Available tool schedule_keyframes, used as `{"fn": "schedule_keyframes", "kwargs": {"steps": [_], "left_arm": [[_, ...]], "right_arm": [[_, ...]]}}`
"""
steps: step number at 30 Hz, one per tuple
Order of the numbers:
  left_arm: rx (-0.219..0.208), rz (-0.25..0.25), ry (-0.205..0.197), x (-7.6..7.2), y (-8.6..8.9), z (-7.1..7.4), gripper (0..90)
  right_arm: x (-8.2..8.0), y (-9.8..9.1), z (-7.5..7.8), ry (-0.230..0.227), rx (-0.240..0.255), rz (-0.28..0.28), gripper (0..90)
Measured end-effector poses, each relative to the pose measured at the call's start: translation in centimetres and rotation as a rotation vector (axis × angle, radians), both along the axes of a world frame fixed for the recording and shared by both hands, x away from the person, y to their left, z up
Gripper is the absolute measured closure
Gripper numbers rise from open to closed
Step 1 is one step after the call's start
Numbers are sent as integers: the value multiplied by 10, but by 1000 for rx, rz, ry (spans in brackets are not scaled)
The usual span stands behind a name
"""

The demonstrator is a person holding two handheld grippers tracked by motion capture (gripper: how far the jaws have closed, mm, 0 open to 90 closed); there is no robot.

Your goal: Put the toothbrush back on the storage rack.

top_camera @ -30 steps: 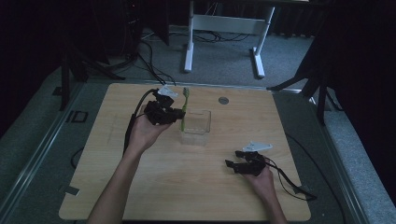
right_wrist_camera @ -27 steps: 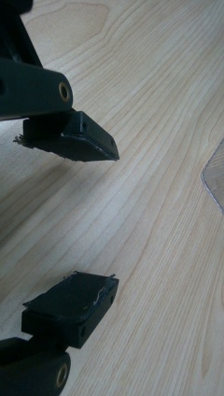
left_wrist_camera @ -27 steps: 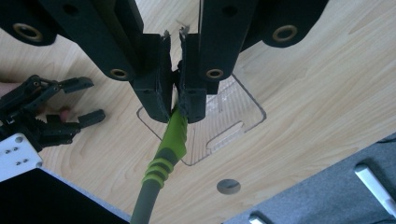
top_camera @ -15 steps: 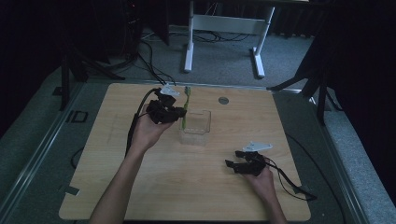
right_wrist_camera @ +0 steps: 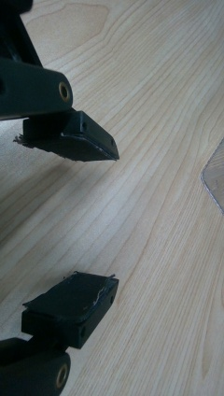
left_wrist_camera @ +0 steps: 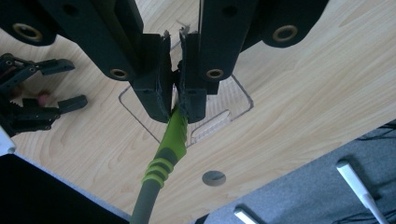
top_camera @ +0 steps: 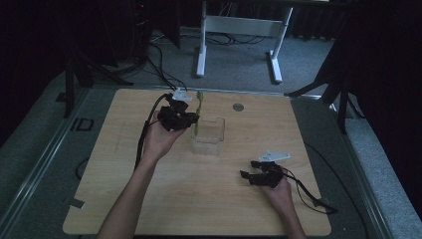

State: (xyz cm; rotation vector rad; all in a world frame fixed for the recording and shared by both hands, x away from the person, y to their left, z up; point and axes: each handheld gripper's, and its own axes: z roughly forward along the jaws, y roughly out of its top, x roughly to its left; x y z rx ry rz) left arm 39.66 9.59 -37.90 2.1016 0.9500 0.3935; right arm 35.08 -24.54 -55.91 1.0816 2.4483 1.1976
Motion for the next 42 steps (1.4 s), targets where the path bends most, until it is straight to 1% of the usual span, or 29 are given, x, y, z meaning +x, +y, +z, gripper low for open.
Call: {"fn": "schedule_keyframes", "kwargs": {"steps": [3,4,7,10,18,21,22,27,31,34,36,38,39,40,41,42], "left_arm": [[9,2,1,1,-1,-2,823],[21,1,-2,3,-3,-4,823],[33,1,0,5,-4,-7,823],[37,2,6,7,-6,-10,822],[95,0,30,12,-13,-21,820],[100,-3,38,14,-14,-23,819],[106,-6,49,15,-16,-26,819],[121,-17,71,17,-19,-32,817],[103,-26,83,16,-18,-34,721],[95,-28,84,16,-16,-33,687],[88,-22,78,14,-14,-31,654],[64,-3,52,11,-8,-29,636],[53,4,46,10,-5,-29,622],[43,10,48,10,-2,-29,615],[43,10,48,10,-2,-29,609],[33,23,39,9,4,-29,597]], "right_arm": [[0,0,0,0,0,0,324],[0,0,0,0,0,0,324],[0,0,0,0,0,1,324],[0,0,0,0,0,1,324],[0,0,0,0,0,1,322],[0,0,0,1,1,1,321],[0,0,0,1,0,1,321],[0,0,0,1,0,2,320],[0,0,0,0,0,3,320],[0,0,0,-2,0,5,319],[0,0,0,1,1,4,319],[0,0,0,0,1,4,319],[0,0,0,1,1,4,319],[0,0,0,1,1,4,319],[0,0,0,1,1,4,319],[0,0,0,1,1,5,319]]}}
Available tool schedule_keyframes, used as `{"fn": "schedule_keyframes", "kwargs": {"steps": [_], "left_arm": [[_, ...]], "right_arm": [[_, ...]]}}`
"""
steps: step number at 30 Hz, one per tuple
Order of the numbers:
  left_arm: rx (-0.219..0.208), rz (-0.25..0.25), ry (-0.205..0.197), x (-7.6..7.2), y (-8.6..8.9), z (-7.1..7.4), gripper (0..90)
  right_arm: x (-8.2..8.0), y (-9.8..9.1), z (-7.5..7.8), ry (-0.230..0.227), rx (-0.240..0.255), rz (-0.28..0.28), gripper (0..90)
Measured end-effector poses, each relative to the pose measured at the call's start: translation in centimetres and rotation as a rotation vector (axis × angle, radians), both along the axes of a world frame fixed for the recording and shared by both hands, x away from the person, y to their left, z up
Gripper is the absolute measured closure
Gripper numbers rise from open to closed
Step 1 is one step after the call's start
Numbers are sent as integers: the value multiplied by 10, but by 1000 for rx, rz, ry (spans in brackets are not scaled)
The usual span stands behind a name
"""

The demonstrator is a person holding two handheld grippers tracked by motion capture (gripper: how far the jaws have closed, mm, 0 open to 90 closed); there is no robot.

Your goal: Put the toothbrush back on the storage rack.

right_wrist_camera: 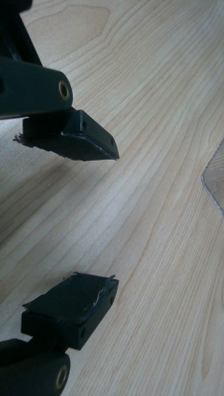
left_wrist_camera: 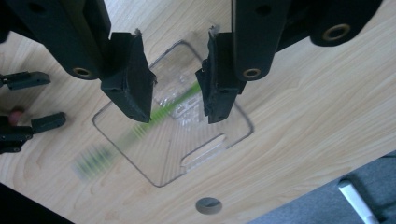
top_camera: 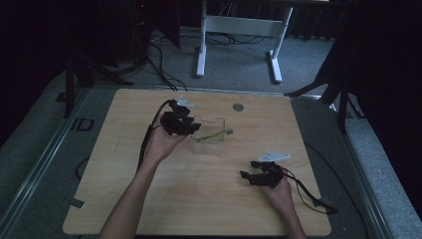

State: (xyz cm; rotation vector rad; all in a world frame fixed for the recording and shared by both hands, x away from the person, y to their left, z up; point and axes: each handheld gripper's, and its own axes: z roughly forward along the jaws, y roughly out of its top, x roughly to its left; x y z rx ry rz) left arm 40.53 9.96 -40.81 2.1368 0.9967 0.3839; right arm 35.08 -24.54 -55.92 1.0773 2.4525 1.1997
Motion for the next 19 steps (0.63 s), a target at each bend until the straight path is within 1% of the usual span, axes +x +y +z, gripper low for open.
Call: {"fn": "schedule_keyframes", "kwargs": {"steps": [2,3,4,5,6,10,12,15,16,18,19], "left_arm": [[-23,12,-14,-2,6,0,578],[-23,12,-14,-2,6,0,572],[-41,30,-30,-5,12,-1,562],[-47,43,-38,-5,15,-2,552],[-47,43,-38,-5,15,-2,541],[-84,104,-40,-9,33,-10,522],[-86,110,-36,-9,36,-12,516],[-86,135,-27,-13,48,-22,506],[-86,135,-27,-13,48,-22,502],[-71,155,-26,-15,53,-30,492],[-42,176,-21,-15,56,-37,486]], "right_arm": [[0,0,0,0,0,0,319],[0,0,0,0,0,0,319],[0,0,0,0,0,0,319],[0,0,0,1,0,-1,319],[0,0,0,1,0,-1,319],[0,0,0,0,0,0,319],[0,0,0,0,-1,0,319],[0,0,0,1,0,0,319],[0,0,0,2,0,0,319],[0,0,0,2,0,0,319],[0,0,0,2,0,0,319]]}}
